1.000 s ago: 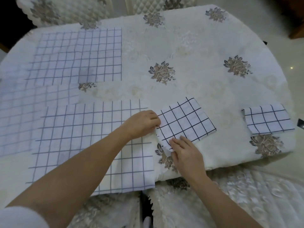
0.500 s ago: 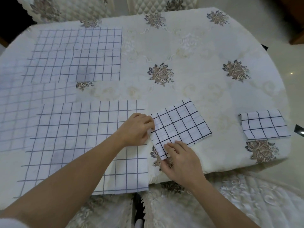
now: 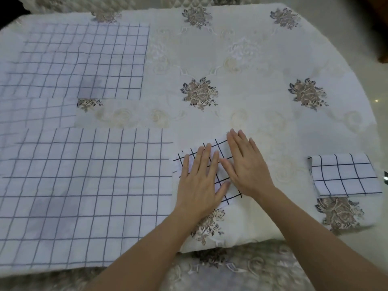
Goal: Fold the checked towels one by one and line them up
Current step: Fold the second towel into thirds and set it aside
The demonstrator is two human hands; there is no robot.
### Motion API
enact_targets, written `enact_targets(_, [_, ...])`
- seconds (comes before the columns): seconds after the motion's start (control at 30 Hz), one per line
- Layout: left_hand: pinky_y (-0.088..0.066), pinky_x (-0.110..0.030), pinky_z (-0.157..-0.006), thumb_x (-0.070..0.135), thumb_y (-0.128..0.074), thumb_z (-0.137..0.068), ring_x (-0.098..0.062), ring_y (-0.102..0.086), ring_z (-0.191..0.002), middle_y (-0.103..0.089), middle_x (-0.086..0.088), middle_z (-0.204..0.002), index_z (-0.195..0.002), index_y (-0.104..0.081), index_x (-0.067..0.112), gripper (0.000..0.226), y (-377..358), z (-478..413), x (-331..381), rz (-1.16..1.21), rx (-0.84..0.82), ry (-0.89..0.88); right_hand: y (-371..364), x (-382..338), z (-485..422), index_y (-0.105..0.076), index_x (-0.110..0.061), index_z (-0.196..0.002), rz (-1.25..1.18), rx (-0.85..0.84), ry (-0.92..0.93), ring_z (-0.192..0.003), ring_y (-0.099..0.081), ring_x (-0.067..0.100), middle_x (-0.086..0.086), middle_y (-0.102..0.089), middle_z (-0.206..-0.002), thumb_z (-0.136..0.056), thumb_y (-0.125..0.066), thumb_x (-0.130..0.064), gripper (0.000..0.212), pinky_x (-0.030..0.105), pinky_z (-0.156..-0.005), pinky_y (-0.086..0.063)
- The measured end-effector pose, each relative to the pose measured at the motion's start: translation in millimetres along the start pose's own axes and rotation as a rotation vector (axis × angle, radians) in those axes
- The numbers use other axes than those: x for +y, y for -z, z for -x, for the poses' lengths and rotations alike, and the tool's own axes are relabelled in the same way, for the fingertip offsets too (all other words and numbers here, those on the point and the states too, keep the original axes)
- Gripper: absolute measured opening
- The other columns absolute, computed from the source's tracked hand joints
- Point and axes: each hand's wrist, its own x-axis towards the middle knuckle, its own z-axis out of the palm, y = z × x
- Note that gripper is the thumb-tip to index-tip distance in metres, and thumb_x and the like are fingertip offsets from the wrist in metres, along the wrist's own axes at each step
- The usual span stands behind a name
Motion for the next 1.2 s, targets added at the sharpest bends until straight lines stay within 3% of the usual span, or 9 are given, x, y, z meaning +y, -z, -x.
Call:
enact_targets(0.13, [-0.013, -0.055, -0.121, 0.068, -0.027, -0.098, -0.025, 0.002, -0.154, 0.000, -0.009, -0.167, -0.160, -0.011, 0.025, 0.077, -11, 7, -3, -0.012, -0.024, 0.042, -14, 11, -2, -0.006, -0.011, -0.159, 0.096, -0.135, -0.007, -0.154, 0.003, 0.017, 0.005, -0.005, -0.167, -0.101, -0.012, -0.064, 0.079, 0.044, -0.125, -0.011])
enact_targets(0.4, [-0.012, -0.056, -0.121, 0.070, -0.026, -0.096, -0.027, 0.007, -0.154, 0.007, -0.009, -0.167, -0.159, -0.007, 0.029, 0.077, -7, 17, -7, -0.036, -0.052, 0.097, -9, 36, -12, 0.001, -0.014, -0.159, 0.130, -0.192, -0.087, -0.153, 0.009, 0.016, 0.001, 0.007, -0.167, -0.097, -0.010, -0.070, 0.085, 0.049, -0.124, -0.007])
enact_targets(0.5, [-0.011, -0.057, -0.122, 0.069, -0.026, -0.097, -0.027, 0.008, -0.154, 0.008, -0.013, -0.166, -0.160, -0.006, 0.018, 0.083, -4, 19, 2, -0.044, -0.045, 0.110, 0, 24, -3, -0.005, -0.008, -0.159, 0.105, -0.130, -0.124, -0.154, 0.003, 0.021, 0.007, 0.002, -0.167, -0.099, -0.013, -0.067, 0.085, 0.051, -0.124, -0.008])
enact_targets(0.6, [-0.014, -0.057, -0.121, 0.066, -0.027, -0.098, -0.023, 0.001, -0.154, 0.000, -0.011, -0.167, -0.158, -0.012, 0.009, 0.084, -6, 17, 17, -0.013, -0.014, 0.080, 3, -1, 15, -0.012, -0.007, -0.158, 0.067, -0.071, -0.020, -0.154, -0.002, 0.021, 0.008, -0.005, -0.167, -0.102, -0.018, -0.060, 0.077, 0.048, -0.124, -0.010])
enact_targets(0.93, [-0.014, -0.059, -0.120, 0.064, -0.029, -0.099, -0.023, 0.002, -0.154, 0.001, -0.007, -0.168, -0.160, -0.012, 0.020, 0.077, -14, 28, 19, -0.022, -0.053, 0.052, -12, 13, 35, -0.002, -0.010, -0.159, 0.113, -0.185, -0.056, -0.154, 0.005, 0.018, 0.005, 0.003, -0.168, -0.100, -0.013, -0.065, 0.081, 0.045, -0.125, -0.010])
enact_targets(1.07, [-0.012, -0.056, -0.121, 0.066, -0.026, -0.099, -0.022, 0.003, -0.154, 0.002, -0.003, -0.168, -0.160, -0.008, 0.024, 0.075, -12, 30, 9, -0.029, -0.052, 0.056, -10, 22, 32, 0.005, -0.013, -0.159, 0.129, -0.192, -0.137, -0.153, 0.010, 0.017, 0.002, 0.010, -0.167, -0.097, -0.011, -0.070, 0.085, 0.045, -0.125, -0.004])
enact_targets(1.2, [-0.010, -0.058, -0.121, 0.066, -0.019, -0.099, -0.022, 0.006, -0.154, 0.004, -0.002, -0.168, -0.160, -0.005, 0.026, 0.074, -9, 22, -1, -0.049, -0.061, 0.056, -5, 27, 30, 0.001, -0.013, -0.159, 0.124, -0.161, -0.221, -0.154, 0.008, 0.020, 0.003, 0.006, -0.168, -0.097, -0.011, -0.071, 0.086, 0.048, -0.125, -0.002])
